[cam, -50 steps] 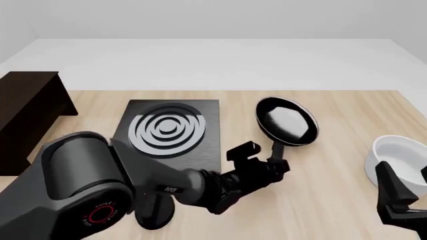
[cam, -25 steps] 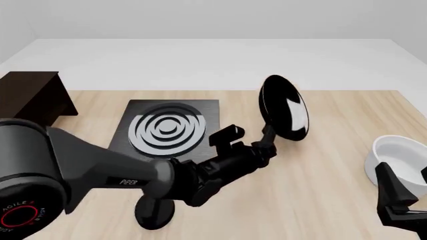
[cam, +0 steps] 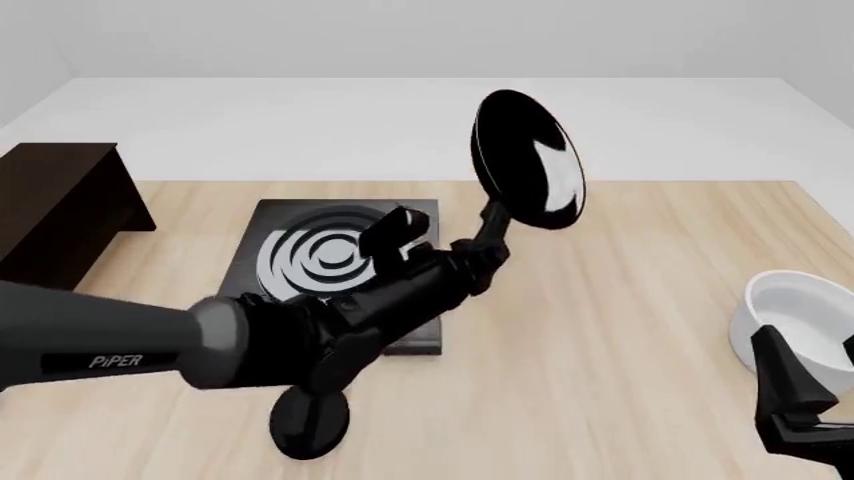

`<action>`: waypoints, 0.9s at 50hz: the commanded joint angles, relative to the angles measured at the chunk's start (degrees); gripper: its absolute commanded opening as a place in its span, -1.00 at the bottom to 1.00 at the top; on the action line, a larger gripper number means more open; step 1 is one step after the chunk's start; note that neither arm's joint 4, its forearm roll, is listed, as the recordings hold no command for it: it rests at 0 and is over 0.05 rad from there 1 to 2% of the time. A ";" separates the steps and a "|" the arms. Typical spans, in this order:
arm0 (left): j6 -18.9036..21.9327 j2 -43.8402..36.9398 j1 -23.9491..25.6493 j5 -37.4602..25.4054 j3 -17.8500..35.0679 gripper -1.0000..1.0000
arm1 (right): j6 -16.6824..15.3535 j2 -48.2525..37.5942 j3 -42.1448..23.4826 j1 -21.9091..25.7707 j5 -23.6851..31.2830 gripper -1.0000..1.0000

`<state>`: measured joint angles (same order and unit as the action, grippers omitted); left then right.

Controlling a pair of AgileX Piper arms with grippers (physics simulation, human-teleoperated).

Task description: Put the frying pan on top of the cabinet.

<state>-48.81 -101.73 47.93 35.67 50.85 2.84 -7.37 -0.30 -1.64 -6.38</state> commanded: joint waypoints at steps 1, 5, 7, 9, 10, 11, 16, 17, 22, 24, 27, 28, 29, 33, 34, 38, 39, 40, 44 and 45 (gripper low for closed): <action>1.21 8.38 -5.65 0.57 -2.91 -1.00 | -0.05 0.39 0.04 0.03 0.30 1.00; 3.06 14.10 -6.82 1.43 -6.46 -1.00 | -0.03 0.64 -0.14 -0.11 0.72 1.00; 2.06 14.31 -7.54 1.52 -6.87 -1.00 | -0.04 0.62 -0.04 -0.13 0.60 1.00; 2.94 16.71 -7.93 0.77 -7.68 -1.00 | -0.14 0.54 0.16 -0.12 0.32 1.00; 3.29 17.84 -8.30 0.37 -8.01 -1.00 | -0.15 0.47 0.21 -0.11 0.22 1.00; 2.95 19.01 -8.76 0.09 -8.58 -1.00 | -0.23 0.41 0.25 -0.06 0.14 1.00; 3.25 24.29 -11.97 -1.76 -10.56 -1.00 | -0.42 0.32 0.29 0.04 0.09 1.00; 3.15 25.11 -12.71 -1.79 -10.93 -1.00 | -0.48 0.31 0.29 0.07 0.09 1.00; 3.02 28.59 -14.39 -2.62 -12.31 -1.00 | -0.75 0.45 0.28 0.18 0.28 1.00; 2.51 29.66 -15.08 -3.04 -12.81 -1.00 | -0.93 0.68 0.24 0.23 0.54 1.00; 1.85 32.82 -17.21 -3.60 -14.21 -1.00 | -0.99 1.08 0.22 0.21 0.92 1.00; 1.68 33.85 -17.79 -3.38 -14.69 -1.00 | -0.96 1.13 0.21 0.17 0.97 1.00; 0.33 34.19 -18.47 -2.79 -15.31 -1.00 | -0.91 1.17 0.18 0.13 1.00 1.00; -0.04 38.60 -20.25 -3.79 -16.60 -1.00 | -0.84 1.30 0.09 -0.06 1.14 1.00; -0.22 39.49 -20.61 -4.17 -16.84 -1.00 | -0.87 1.32 0.14 -0.03 1.10 1.00; -0.26 42.48 -21.41 -5.43 -17.62 -1.00 | -0.92 1.32 0.17 0.01 1.07 1.00; -1.10 44.10 -22.68 -5.52 -18.44 -1.00 | -0.98 1.26 0.27 0.04 0.95 1.00; -1.05 45.29 -23.48 -5.91 -18.64 -1.00 | -1.00 1.30 0.28 0.07 0.97 1.00; -2.16 47.44 -25.07 -6.26 -19.73 -1.00 | -1.00 1.35 0.29 0.10 0.96 1.00; -2.64 47.67 -25.47 -6.24 -20.02 -1.00 | -0.98 1.34 0.29 0.10 0.94 1.00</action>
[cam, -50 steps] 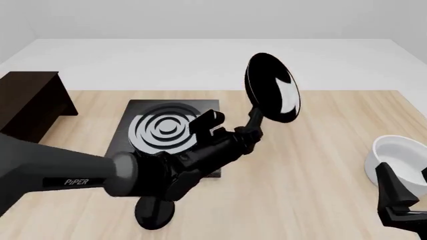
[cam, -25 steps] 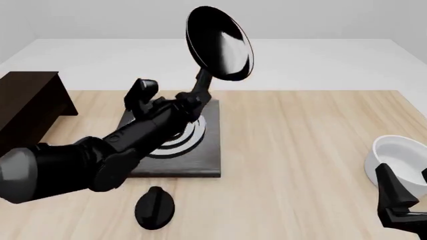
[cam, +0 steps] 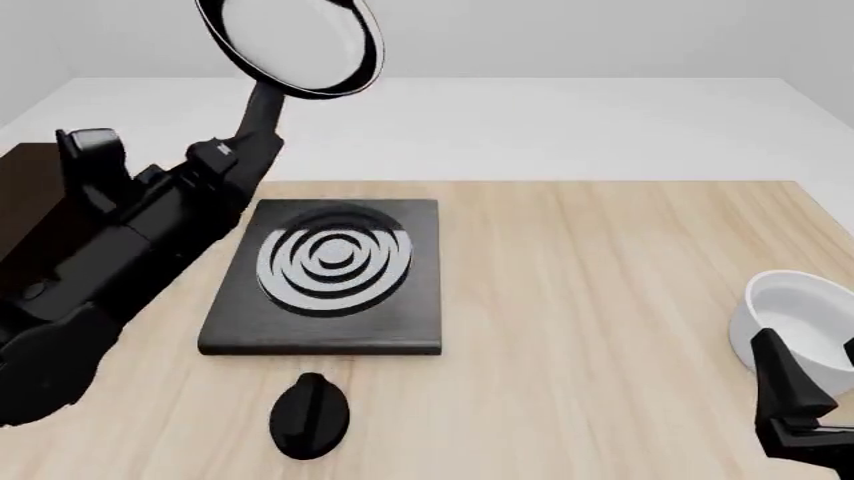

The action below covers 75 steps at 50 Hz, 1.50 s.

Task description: Put the frying pan on top of the cabinet.

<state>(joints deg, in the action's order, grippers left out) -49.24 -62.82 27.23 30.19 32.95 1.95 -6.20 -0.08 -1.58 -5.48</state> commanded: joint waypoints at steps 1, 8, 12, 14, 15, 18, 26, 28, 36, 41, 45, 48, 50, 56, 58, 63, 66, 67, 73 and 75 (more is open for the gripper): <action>-2.21 8.76 -4.77 -0.76 -2.13 -1.00 | -0.09 0.17 0.07 0.04 0.04 1.00; -4.74 12.41 -8.31 -1.04 -4.23 -1.00 | -0.18 0.30 0.03 0.14 0.15 1.00; -5.73 14.77 -10.93 -0.69 -5.64 -1.00 | -0.30 0.50 0.07 0.29 0.29 1.00; -6.64 15.90 -12.43 -0.23 -6.77 -1.00 | -0.33 0.05 0.05 0.32 -0.11 1.00; -7.20 16.22 -13.65 0.13 -7.26 -1.00 | -0.35 -0.21 0.06 0.34 -0.37 1.00; -7.69 16.76 -14.29 0.35 -7.72 -1.00 | -0.38 -0.40 0.06 0.36 -0.56 1.00; -10.00 18.66 -18.48 0.97 -9.48 -1.00 | -0.41 0.93 0.06 0.52 0.81 1.00; -10.94 18.60 -19.77 1.40 -9.97 -1.00 | -0.47 1.01 0.06 0.52 0.89 1.00; -13.14 18.85 -22.49 3.32 -11.68 -1.00 | -0.36 1.21 0.04 0.71 1.18 1.00; -15.99 19.23 -24.67 5.95 -13.48 -1.00 | -0.20 0.81 0.05 0.76 0.80 1.00; -17.14 18.45 -25.17 6.87 -13.83 -1.00 | -0.08 0.73 0.05 0.73 0.71 1.00; -18.55 17.58 -26.15 8.09 -14.63 -1.00 | 0.00 0.63 0.04 0.69 0.62 1.00; -19.35 16.84 -27.14 8.96 -15.16 -1.00 | -0.04 0.52 0.03 0.72 0.52 1.00; -22.11 14.58 -27.95 12.45 -16.81 -1.00 | -0.15 0.49 0.03 0.81 0.53 1.00; -22.32 14.53 -27.73 12.48 -16.80 -1.00 | -0.16 0.51 0.03 0.81 0.54 1.00; -22.99 14.34 -27.86 12.93 -17.19 -1.00 | -0.23 0.98 0.02 0.85 0.98 1.00; -24.20 13.74 -28.25 14.04 -17.82 -1.00 | -0.28 0.97 0.02 0.91 0.99 1.00; -24.17 13.92 -28.15 14.04 -17.80 -1.00 | -0.38 1.01 0.02 0.94 1.02 1.00; -25.17 13.05 -28.75 15.33 -18.42 -1.00 | -0.40 1.06 0.02 0.96 1.07 1.00; -25.75 12.63 -28.88 15.98 -18.73 -1.00 | -0.46 1.06 0.02 1.01 1.08 1.00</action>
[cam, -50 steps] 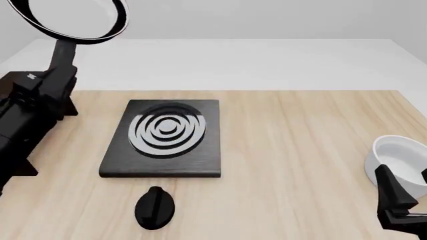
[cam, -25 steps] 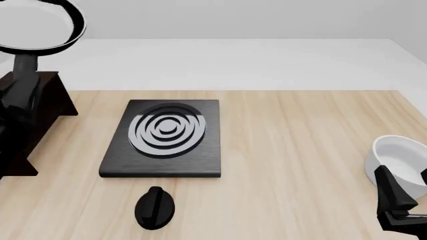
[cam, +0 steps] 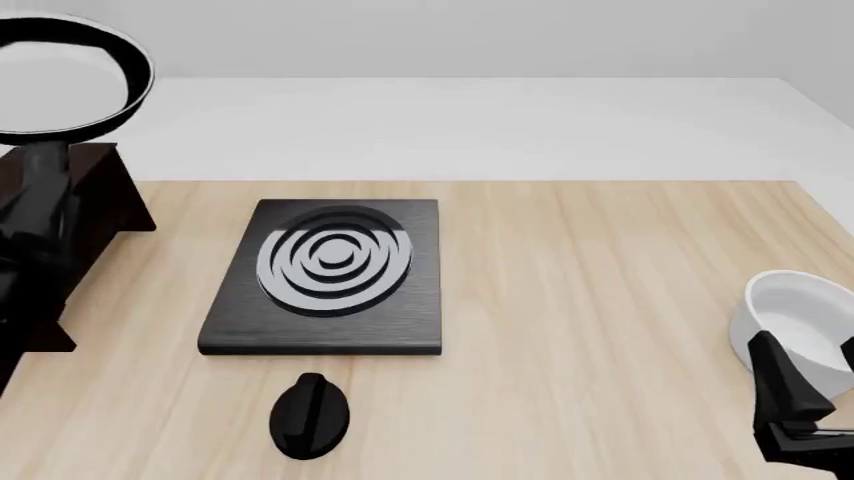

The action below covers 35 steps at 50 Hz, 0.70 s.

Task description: Put the frying pan on top of the cabinet.

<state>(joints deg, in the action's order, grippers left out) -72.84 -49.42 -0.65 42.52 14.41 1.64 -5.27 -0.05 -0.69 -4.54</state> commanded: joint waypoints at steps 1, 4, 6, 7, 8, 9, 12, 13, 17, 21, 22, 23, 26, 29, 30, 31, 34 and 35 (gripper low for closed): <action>-2.00 -0.27 -1.02 3.43 -0.17 -1.00 | -0.11 0.15 0.00 0.12 0.16 1.00; -2.85 -0.85 -1.37 4.39 -0.68 -1.00 | -0.13 1.96 0.03 0.16 1.95 1.00; -3.55 -1.72 -1.45 5.28 -1.06 -1.00 | -0.20 2.94 0.03 0.19 2.91 1.00; -3.22 -1.38 -1.48 5.06 -0.95 -1.00 | -0.19 3.12 0.02 0.19 3.09 1.00; -3.33 -1.30 -1.53 5.13 -1.03 -1.00 | -0.18 3.34 0.02 0.18 3.30 1.00; -3.66 -1.52 -1.53 5.58 -1.26 -1.00 | -0.19 3.56 0.02 0.18 3.50 1.00; -4.17 -2.13 -1.91 6.35 -1.59 -1.00 | -0.15 3.05 0.02 0.19 3.02 1.00; -4.20 -2.25 -1.96 6.44 -1.58 -1.00 | -0.14 2.77 0.02 0.19 2.75 1.00; -4.77 -2.92 -2.76 7.28 -2.03 -1.00 | -0.18 1.52 0.02 0.21 1.51 1.00; -5.91 -3.85 -3.93 8.59 -2.70 -1.00 | -0.19 0.73 0.02 0.22 0.75 1.00; -5.73 -3.75 -3.91 8.43 -2.59 -1.00 | -0.20 0.68 0.02 0.22 0.69 1.00; -5.97 -3.85 -4.05 8.74 -2.69 -1.00 | -0.18 0.78 0.02 0.21 0.79 1.00; -6.96 -5.75 -4.48 10.78 -3.19 -1.00 | -0.21 0.68 0.02 0.23 0.70 1.00; -7.02 -6.29 -4.70 11.04 -3.15 -1.00 | -0.24 0.36 0.02 0.24 0.40 1.00; -7.07 -6.44 -4.73 11.09 -3.19 -1.00 | -0.23 0.21 0.02 0.24 0.27 1.00; -7.22 -6.64 -4.83 11.23 -3.24 -1.00 | -0.26 0.13 0.02 0.25 0.19 1.00; -7.63 -7.35 -5.28 12.03 -3.39 -1.00 | -0.21 -0.09 0.02 0.22 -0.01 1.00; -7.54 -7.32 -5.41 11.99 -3.30 -1.00 | -0.20 -0.18 0.02 0.22 -0.10 1.00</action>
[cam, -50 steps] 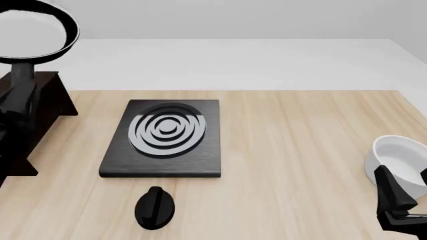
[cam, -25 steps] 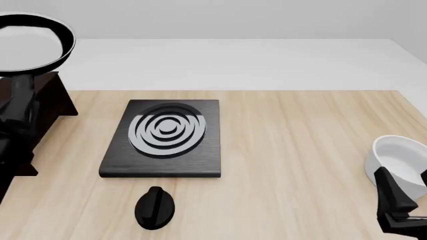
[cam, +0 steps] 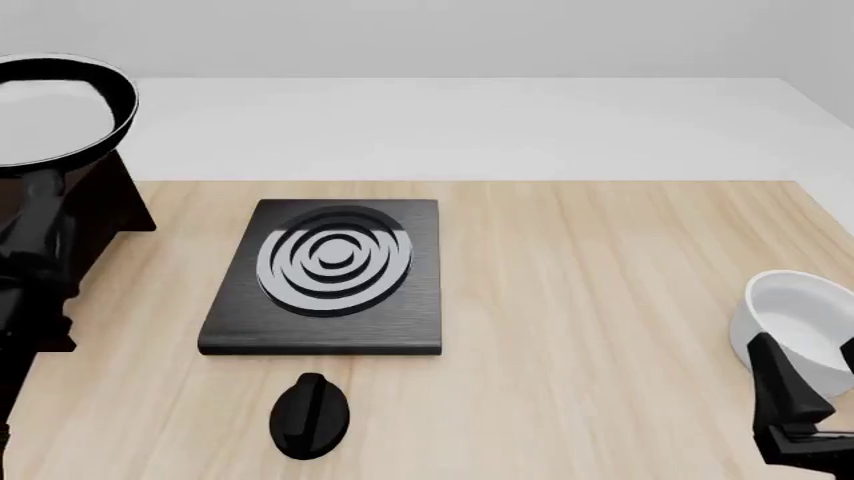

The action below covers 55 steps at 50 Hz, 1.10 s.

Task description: Put the frying pan on top of the cabinet.

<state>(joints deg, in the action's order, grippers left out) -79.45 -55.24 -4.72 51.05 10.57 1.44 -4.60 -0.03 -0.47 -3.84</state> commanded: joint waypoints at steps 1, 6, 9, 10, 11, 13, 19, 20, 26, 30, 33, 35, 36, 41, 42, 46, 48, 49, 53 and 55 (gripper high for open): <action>-0.92 -1.49 -1.34 3.45 0.54 -1.00 | 0.00 -0.86 0.00 0.01 -0.81 1.00; -1.31 -2.90 -2.11 4.54 0.32 -1.00 | 0.01 -1.04 0.00 -0.03 -0.95 1.00; -1.37 -3.10 -2.34 4.77 0.14 -1.00 | -0.02 -1.12 0.00 0.00 -1.02 1.00; -1.58 -3.60 -2.40 5.12 0.08 -1.00 | -0.04 -1.19 0.00 0.01 -1.08 1.00; -1.62 -3.87 -2.55 5.42 0.02 -1.00 | -0.05 -1.22 0.00 0.01 -1.12 1.00; -1.69 -4.26 -2.92 5.68 0.02 -1.00 | -0.02 -1.29 -0.01 -0.01 -1.18 1.00; -1.68 -4.99 -3.65 5.96 0.24 -1.00 | -0.12 -1.44 -0.01 0.03 -1.29 1.00; -1.73 -5.21 -3.66 6.23 0.17 -1.00 | -0.12 -1.36 -0.01 0.02 -1.22 1.00; -1.63 -7.32 -4.28 7.97 -0.06 -1.00 | -0.29 -1.22 -0.01 0.14 -1.03 1.00; -1.92 -8.48 -4.84 8.84 -0.10 -1.00 | -0.38 -1.30 -0.01 0.17 -1.09 1.00; -2.34 -10.35 -5.32 10.30 -0.12 -1.00 | -0.42 -1.26 0.00 0.21 -1.02 1.00; -2.57 -11.12 -5.40 10.90 -0.19 -1.00 | -0.44 -0.99 0.00 0.18 -0.76 1.00; -2.50 -11.22 -5.49 10.96 -0.19 -1.00 | -0.44 -1.02 0.00 0.17 -0.78 1.00; -2.91 -12.35 -5.76 12.17 -0.47 -1.00 | -0.45 -1.39 -0.01 0.17 -1.08 1.00; -3.03 -12.28 -5.75 12.30 -0.56 -1.00 | -0.52 -1.38 -0.01 0.19 -1.06 1.00; -3.52 -14.00 -6.11 13.77 -0.64 -1.00 | -0.61 -1.49 -0.01 0.22 -1.13 1.00; -3.45 -14.50 -6.26 14.15 -0.56 -1.00 | -0.61 -1.40 -0.01 0.19 -1.03 1.00; -3.31 -14.49 -6.41 13.91 -0.46 -1.00 | -0.60 -1.44 -0.01 0.19 -1.06 1.00; -3.66 -15.14 -6.62 14.27 -0.24 -1.00 | -0.65 -1.73 -0.02 0.22 -1.31 1.00; -3.47 -14.53 -6.82 13.87 -0.17 -1.00 | -0.68 -1.81 -0.02 0.22 -1.38 1.00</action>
<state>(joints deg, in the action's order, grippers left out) -83.11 -69.29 -10.79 62.81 9.20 0.88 -6.11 -0.05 -0.28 -4.99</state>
